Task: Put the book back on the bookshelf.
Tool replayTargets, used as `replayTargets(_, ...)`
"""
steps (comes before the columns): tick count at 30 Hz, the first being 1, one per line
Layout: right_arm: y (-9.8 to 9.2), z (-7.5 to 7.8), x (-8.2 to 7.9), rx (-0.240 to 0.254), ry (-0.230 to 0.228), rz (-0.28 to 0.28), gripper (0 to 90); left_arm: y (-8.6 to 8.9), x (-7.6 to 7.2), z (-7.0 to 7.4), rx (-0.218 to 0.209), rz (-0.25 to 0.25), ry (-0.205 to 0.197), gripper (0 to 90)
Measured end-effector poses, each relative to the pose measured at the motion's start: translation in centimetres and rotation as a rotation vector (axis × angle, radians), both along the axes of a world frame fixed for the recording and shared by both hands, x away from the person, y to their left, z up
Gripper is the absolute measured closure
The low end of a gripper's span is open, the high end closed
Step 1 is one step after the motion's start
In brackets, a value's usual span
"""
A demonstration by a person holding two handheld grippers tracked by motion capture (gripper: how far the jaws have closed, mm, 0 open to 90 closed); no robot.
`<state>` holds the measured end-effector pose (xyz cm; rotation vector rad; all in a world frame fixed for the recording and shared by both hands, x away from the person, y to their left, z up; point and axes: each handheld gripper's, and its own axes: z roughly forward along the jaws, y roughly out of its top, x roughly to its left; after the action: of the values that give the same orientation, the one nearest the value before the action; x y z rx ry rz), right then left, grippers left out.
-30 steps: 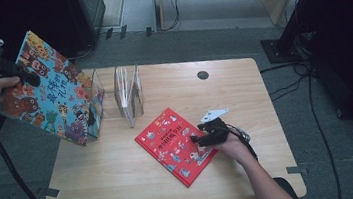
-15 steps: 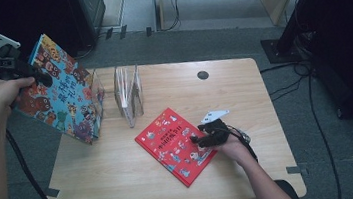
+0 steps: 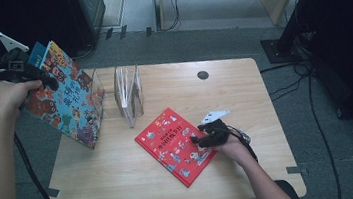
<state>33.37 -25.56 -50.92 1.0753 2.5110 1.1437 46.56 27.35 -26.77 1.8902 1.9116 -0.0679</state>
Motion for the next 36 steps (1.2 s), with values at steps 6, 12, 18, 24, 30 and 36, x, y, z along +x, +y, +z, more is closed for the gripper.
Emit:
replayTargets(6, 0.0, 0.0, 0.0, 0.001, -0.001, 0.000, 39.6, -0.6, 0.0, -0.2, 0.001, -0.021, 0.002, 77.9)
replayTargets(12, -0.1, 0.0, 0.0, 0.002, 0.000, -0.002, 39.3, -0.7, -0.1, 0.0, -0.014, -0.032, -0.007, 74.8)
replayTargets(18, -0.1, 0.0, 0.0, 0.002, -0.001, -0.002, 38.7, -0.9, -0.5, 0.8, -0.005, -0.052, -0.026, 66.7)
replayTargets(24, -0.1, 0.0, 0.0, 0.002, 0.002, -0.003, 38.1, -0.6, -1.1, 2.6, 0.007, -0.058, -0.067, 62.7)
replayTargets(30, -0.2, 0.0, 0.0, 0.003, 0.008, -0.007, 37.4, 0.5, -2.3, 3.6, 0.005, -0.051, -0.105, 58.6)
replayTargets(36, -0.3, 0.0, 0.0, -0.003, 0.013, -0.008, 37.4, 0.5, -3.8, 4.8, -0.018, -0.087, -0.135, 58.8)
